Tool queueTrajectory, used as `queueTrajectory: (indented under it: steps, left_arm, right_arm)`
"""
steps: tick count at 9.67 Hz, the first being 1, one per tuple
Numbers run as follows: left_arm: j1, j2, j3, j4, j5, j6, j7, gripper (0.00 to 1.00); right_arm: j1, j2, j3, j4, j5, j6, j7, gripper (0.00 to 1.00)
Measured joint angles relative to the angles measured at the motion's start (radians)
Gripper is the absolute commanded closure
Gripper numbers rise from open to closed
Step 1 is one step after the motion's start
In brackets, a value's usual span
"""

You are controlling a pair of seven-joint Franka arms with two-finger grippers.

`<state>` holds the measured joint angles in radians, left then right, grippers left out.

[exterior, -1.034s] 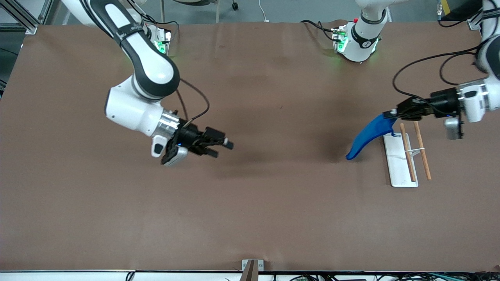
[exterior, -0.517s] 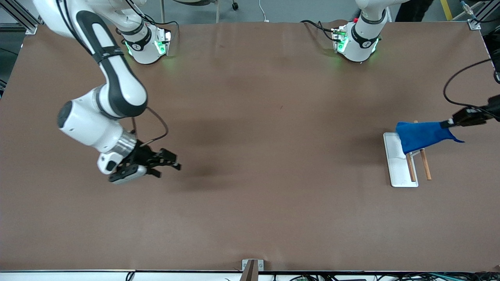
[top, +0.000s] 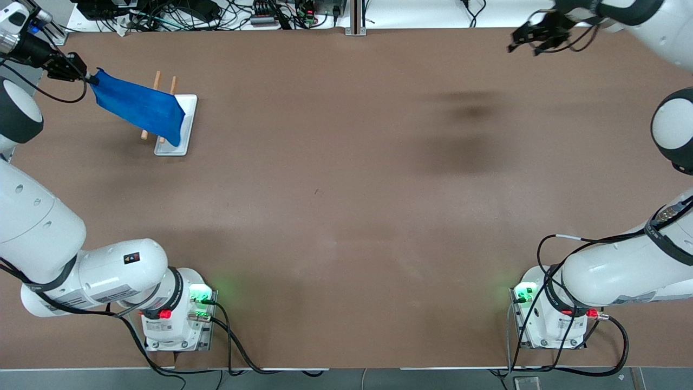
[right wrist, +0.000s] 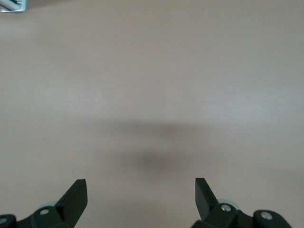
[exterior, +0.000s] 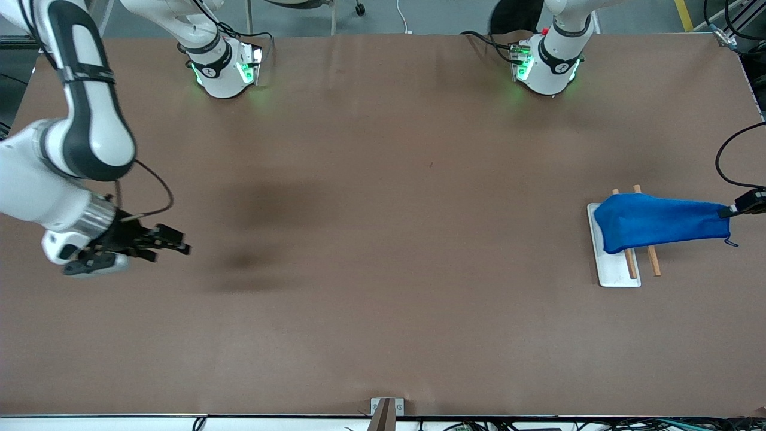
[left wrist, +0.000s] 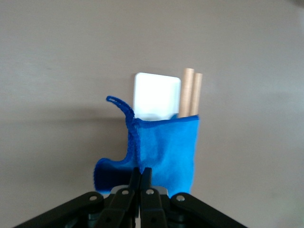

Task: Right arm passes towel to left arm to hang
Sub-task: 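Lower the towel over the wooden rods and open the left gripper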

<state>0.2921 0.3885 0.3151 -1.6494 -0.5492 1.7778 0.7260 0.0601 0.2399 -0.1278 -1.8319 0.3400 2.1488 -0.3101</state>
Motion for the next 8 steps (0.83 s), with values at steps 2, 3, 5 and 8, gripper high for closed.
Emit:
queueTrajectory:
  steps: [2,3,5,8]
  left_arm:
    - [0.017,0.009,0.002,0.000,0.000,0.002,0.027,0.00]
    - [0.030,0.012,0.003,0.000,0.001,0.003,0.050,0.00]
    - [0.035,0.011,0.002,0.005,0.037,0.003,0.057,0.00]
    - [-0.006,-0.048,-0.085,0.018,0.174,0.019,-0.091,0.00]
  right_arm:
    - [-0.002,-0.054,-0.055,0.019,-0.091,-0.088,0.008,0.00]
    - [-0.004,-0.089,-0.066,0.020,-0.131,-0.144,0.043,0.00]
    - [-0.009,-0.164,-0.061,0.022,-0.214,-0.244,0.169,0.00]
    - [-0.063,-0.254,0.011,0.053,-0.251,-0.352,0.230,0.00]
